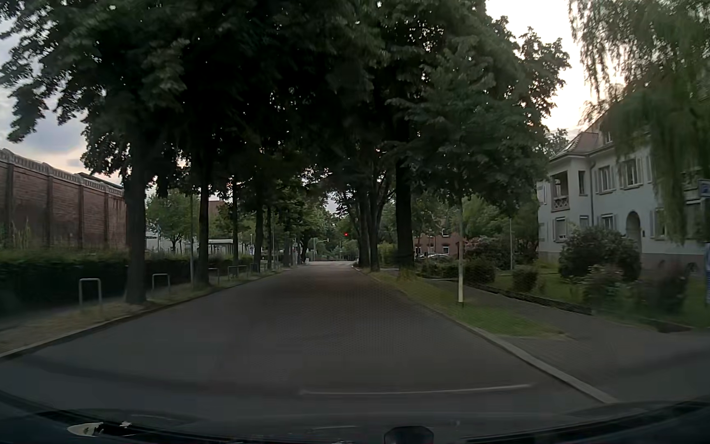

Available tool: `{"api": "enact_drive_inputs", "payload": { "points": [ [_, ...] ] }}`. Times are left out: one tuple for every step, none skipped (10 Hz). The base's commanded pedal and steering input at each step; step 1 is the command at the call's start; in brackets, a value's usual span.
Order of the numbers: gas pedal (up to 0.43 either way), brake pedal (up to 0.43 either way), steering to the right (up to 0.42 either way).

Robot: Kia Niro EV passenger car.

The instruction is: Follow the waypoints while adhering to traffic rules and regulations

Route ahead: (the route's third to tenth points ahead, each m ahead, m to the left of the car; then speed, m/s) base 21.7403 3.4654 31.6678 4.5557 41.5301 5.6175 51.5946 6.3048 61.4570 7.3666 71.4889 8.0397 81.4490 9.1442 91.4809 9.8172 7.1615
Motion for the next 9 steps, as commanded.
{"api": "enact_drive_inputs", "payload": {
  "points": [
    [0.130,0.000,-0.023],
    [0.130,0.000,-0.023],
    [0.118,0.000,-0.023],
    [0.118,0.000,-0.023],
    [0.118,0.000,-0.023],
    [0.118,0.000,-0.022],
    [0.118,0.000,-0.023],
    [0.118,0.000,-0.022],
    [0.110,0.000,-0.019]
  ]
}}
